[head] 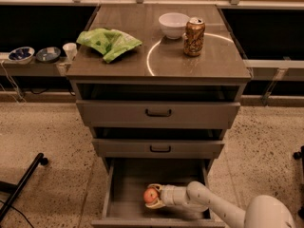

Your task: Place apple into bottom drawer

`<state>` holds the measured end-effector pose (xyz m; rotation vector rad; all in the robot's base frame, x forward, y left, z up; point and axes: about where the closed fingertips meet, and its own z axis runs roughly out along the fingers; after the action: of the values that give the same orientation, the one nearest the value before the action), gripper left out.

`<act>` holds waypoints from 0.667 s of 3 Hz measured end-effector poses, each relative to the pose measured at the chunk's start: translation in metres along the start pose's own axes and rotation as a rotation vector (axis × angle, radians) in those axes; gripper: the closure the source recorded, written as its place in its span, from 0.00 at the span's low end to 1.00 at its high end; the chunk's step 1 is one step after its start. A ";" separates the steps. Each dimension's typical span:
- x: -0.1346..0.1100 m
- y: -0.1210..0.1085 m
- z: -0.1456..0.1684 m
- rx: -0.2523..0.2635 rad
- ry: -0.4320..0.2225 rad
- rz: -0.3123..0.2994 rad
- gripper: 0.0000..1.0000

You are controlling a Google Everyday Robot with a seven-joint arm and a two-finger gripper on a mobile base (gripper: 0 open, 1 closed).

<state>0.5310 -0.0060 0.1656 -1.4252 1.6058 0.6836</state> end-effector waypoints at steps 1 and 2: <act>0.006 0.006 0.029 -0.044 0.034 -0.003 0.83; 0.005 0.008 0.035 -0.055 0.036 -0.005 0.59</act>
Offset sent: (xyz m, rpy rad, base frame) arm 0.0009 0.0224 -0.0204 -0.0351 0.0260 0.0350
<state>0.5315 0.0222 0.1432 -1.4885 1.6221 0.7072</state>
